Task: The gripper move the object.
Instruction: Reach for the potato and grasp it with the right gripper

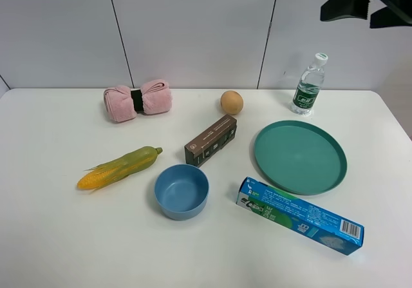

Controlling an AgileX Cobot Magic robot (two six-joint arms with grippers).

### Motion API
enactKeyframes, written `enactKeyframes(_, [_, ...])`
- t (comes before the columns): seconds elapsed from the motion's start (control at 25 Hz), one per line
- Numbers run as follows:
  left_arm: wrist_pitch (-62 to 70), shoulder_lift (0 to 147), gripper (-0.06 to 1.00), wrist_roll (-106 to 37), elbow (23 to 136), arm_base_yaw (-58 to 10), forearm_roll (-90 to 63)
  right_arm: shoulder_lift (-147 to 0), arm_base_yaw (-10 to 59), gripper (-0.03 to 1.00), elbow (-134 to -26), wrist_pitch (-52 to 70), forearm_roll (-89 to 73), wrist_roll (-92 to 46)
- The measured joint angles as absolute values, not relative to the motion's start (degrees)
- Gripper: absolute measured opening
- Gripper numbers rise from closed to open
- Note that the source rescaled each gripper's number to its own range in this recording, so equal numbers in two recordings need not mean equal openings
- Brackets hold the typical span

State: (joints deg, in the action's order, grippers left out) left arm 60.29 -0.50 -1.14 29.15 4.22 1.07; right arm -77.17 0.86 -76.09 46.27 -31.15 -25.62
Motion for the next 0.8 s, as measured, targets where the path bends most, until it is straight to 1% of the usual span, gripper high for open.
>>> enactKeyframes(0.24, [60.29,-0.50,1.00,-1.14,29.15,4.22,1.07,-86.95,10.38,0.97,-82.88,41.00,-27.80,-25.52])
enactKeyframes(0.36, [60.29,-0.50,1.00,-1.04,29.15,4.22,1.07,-92.70,13.47,0.97,-86.36,38.33,-26.89,-24.65])
enactKeyframes(0.6, [60.29,-0.50,1.00,-1.03,29.15,4.22,1.07,-104.57,15.96,0.97,-93.20,36.09,-26.32,-23.33])
enactKeyframes(0.8, [60.29,-0.50,1.00,-1.03,29.15,4.22,1.07,-112.39,17.11,0.90,-96.96,35.68,-22.14,-20.13])
